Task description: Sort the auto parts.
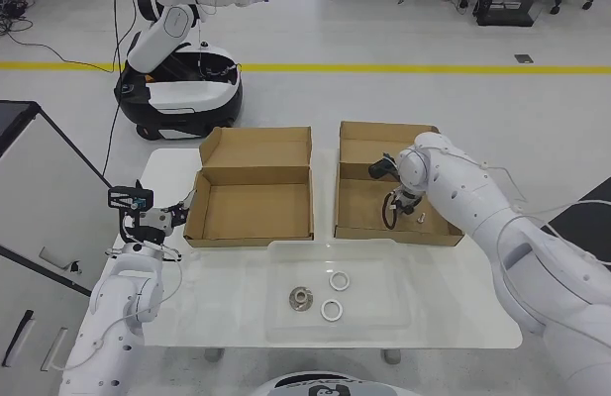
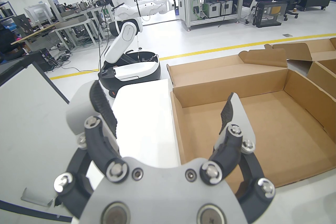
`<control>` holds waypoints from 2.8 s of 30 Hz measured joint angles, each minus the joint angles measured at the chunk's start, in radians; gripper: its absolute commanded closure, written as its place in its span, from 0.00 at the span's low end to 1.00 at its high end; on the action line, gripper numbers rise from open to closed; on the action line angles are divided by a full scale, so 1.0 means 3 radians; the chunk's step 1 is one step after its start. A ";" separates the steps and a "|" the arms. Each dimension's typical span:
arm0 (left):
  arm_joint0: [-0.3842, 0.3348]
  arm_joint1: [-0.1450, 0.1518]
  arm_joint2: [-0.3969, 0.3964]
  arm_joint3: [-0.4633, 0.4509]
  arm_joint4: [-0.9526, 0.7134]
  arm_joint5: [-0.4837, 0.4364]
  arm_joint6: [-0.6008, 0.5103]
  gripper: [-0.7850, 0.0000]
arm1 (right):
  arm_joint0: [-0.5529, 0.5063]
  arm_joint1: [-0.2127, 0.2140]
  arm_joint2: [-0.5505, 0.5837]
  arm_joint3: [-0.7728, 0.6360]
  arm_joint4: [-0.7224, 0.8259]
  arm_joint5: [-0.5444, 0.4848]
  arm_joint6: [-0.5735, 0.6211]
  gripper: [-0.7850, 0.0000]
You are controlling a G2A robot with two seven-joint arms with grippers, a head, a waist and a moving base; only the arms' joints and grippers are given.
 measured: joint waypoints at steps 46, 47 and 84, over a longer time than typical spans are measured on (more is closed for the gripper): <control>0.0000 0.0000 0.0000 0.0000 0.0000 0.0000 0.0000 0.00 | -0.1752 0.1138 0.3268 -0.2879 0.2142 -0.0021 0.0734 0.00; 0.0000 0.0000 0.0000 0.0000 0.0000 0.0000 0.0000 0.00 | -0.1814 0.1151 0.3347 -0.2918 0.2246 -0.0021 0.0754 0.00; 0.0000 0.0000 0.0000 0.0000 0.0000 0.0000 0.0000 0.00 | -0.3007 0.1643 0.4212 -0.3062 0.4725 -0.0258 0.0759 0.00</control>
